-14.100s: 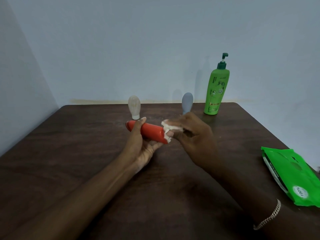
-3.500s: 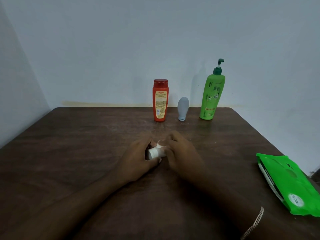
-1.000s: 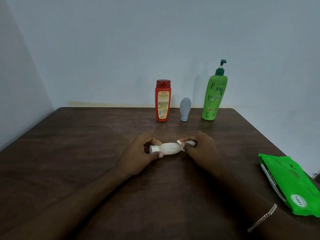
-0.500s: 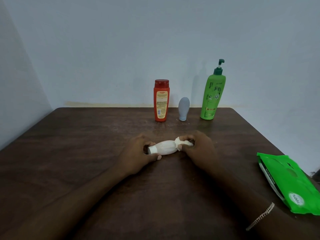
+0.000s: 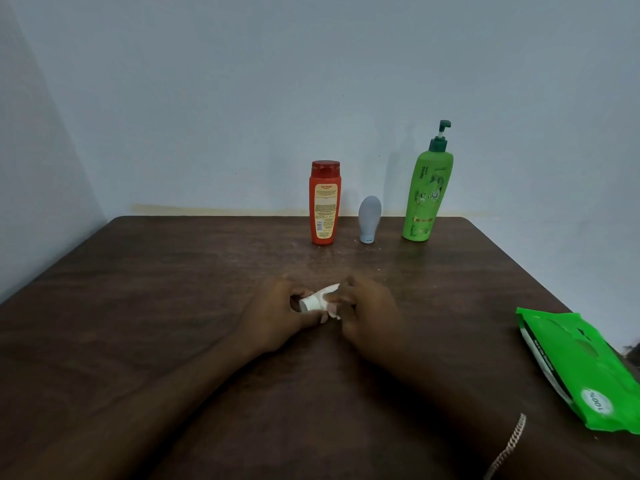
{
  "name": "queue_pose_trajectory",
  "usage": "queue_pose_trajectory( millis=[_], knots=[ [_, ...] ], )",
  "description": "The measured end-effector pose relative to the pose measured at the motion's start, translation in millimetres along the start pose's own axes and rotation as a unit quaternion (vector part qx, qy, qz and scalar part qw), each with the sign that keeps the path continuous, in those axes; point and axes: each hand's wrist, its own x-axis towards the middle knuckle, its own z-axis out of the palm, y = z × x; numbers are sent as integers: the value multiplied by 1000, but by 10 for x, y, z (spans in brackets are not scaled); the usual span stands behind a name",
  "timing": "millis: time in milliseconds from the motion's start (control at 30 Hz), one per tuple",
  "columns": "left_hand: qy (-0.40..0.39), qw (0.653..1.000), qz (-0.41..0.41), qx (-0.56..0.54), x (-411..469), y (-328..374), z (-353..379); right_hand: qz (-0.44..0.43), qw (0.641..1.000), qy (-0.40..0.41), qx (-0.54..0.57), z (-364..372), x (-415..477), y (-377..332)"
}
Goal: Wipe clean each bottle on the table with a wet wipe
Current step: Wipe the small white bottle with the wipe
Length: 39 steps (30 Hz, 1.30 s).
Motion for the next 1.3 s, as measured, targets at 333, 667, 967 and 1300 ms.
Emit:
queue_pose_trajectory(
  millis=[333,667,967,1300],
  knots=[
    [-8,1000,-9,-3,-11,49,-1,-38,999,-1,16,46,-57,-75],
    [8,1000,-5,6,-25,-40,47,66,996,57,-11,-106,83,360],
    [3,1000,-24,-14,-55,-8,70,-24,999,27,-12,113,-23,-48],
    [7,1000,-10,-16,-87,35,61,107,989,99,8,-51,70,350]
  ],
)
